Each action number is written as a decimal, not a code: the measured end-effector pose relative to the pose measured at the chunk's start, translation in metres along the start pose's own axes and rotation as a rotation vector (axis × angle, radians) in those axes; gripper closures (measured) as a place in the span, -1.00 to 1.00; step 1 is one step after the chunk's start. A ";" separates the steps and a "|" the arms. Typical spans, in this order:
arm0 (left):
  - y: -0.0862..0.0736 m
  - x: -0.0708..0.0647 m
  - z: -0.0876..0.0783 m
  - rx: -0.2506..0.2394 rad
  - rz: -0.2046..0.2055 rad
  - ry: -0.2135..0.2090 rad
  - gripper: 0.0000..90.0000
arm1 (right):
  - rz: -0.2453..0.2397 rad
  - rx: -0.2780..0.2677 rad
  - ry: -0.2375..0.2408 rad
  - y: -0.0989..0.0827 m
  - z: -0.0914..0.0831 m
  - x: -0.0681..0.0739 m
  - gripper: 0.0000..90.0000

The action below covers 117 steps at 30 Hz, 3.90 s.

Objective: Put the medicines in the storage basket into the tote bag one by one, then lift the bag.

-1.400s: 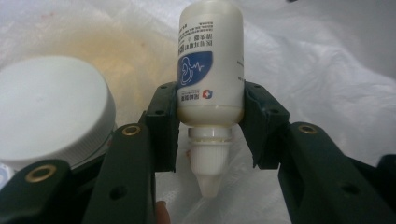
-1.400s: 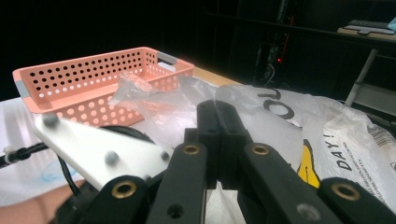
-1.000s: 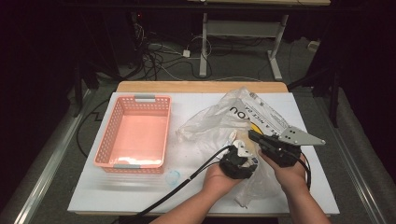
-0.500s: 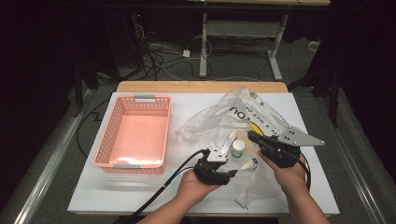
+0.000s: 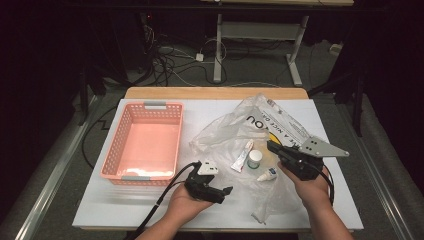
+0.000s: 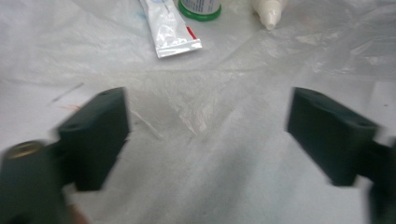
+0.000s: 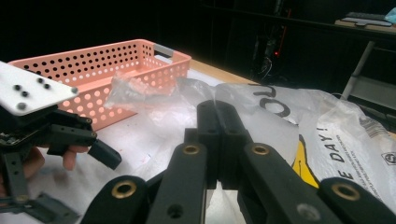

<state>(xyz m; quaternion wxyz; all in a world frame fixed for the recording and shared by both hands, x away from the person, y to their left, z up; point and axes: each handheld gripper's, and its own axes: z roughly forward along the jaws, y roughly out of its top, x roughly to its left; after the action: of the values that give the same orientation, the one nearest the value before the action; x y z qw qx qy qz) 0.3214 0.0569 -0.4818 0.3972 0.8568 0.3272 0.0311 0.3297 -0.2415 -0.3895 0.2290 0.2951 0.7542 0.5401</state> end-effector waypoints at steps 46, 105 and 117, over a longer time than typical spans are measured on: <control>0.004 0.002 0.015 -0.123 0.040 0.112 0.97 | 0.022 0.059 -0.002 -0.018 0.003 -0.002 1.00; 0.092 -0.008 -0.092 -0.562 0.238 0.308 0.96 | 0.016 -0.197 -0.144 0.049 -0.002 -0.019 1.00; 0.154 -0.020 -0.113 -0.645 0.316 0.319 0.96 | 0.013 -0.264 -0.176 0.074 -0.008 -0.028 1.00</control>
<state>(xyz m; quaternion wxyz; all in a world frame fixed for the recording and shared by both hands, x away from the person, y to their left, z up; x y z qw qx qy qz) 0.3533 0.0472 -0.2927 0.5805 0.7122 0.2225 0.3259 0.3592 -0.2485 -0.3157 0.3277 0.3135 0.6516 0.6080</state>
